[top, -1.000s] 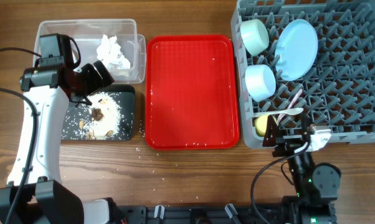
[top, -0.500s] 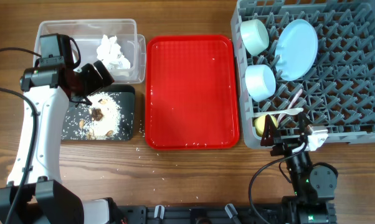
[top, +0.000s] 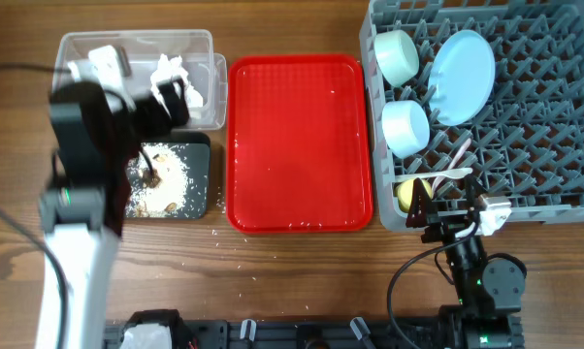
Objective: Sort waste into correct bins and load items into the dishwasher rack
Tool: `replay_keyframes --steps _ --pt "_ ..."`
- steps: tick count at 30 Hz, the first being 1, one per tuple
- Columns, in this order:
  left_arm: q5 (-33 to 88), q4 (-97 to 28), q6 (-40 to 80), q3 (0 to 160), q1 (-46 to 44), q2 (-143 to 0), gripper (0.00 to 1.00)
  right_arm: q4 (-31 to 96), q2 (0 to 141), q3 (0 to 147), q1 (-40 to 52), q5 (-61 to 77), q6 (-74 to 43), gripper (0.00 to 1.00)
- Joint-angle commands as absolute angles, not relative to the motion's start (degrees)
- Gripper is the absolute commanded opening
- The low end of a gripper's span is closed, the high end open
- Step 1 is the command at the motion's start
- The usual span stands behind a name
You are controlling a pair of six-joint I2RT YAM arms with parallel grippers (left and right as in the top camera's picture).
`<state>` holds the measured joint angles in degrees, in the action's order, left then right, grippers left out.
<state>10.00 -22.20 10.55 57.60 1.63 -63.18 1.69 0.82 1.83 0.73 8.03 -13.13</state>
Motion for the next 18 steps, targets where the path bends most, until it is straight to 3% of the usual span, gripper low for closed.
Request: replay_keyframes --steps 1,6,12,15,18 --pt "12.56 -12.19 6.33 38.13 0.47 -48.53 1.0 1.48 0.27 1.32 0.99 9.08 -12.38 1.0" --pt "9.93 9.17 8.16 10.0 0.49 -25.71 1.0 1.48 0.27 1.32 0.99 9.08 -12.36 1.0" --pt "6.28 4.73 8.12 0.32 0.47 -7.73 1.0 1.48 0.27 1.32 0.99 9.08 -12.36 1.0" --pt "5.23 -3.99 7.86 0.32 0.54 -1.52 1.0 1.48 0.27 1.32 1.02 9.08 -12.38 1.0" --pt "4.82 -4.14 7.9 0.32 0.51 -0.14 1.0 1.48 0.27 1.32 0.99 9.08 -12.36 1.0"
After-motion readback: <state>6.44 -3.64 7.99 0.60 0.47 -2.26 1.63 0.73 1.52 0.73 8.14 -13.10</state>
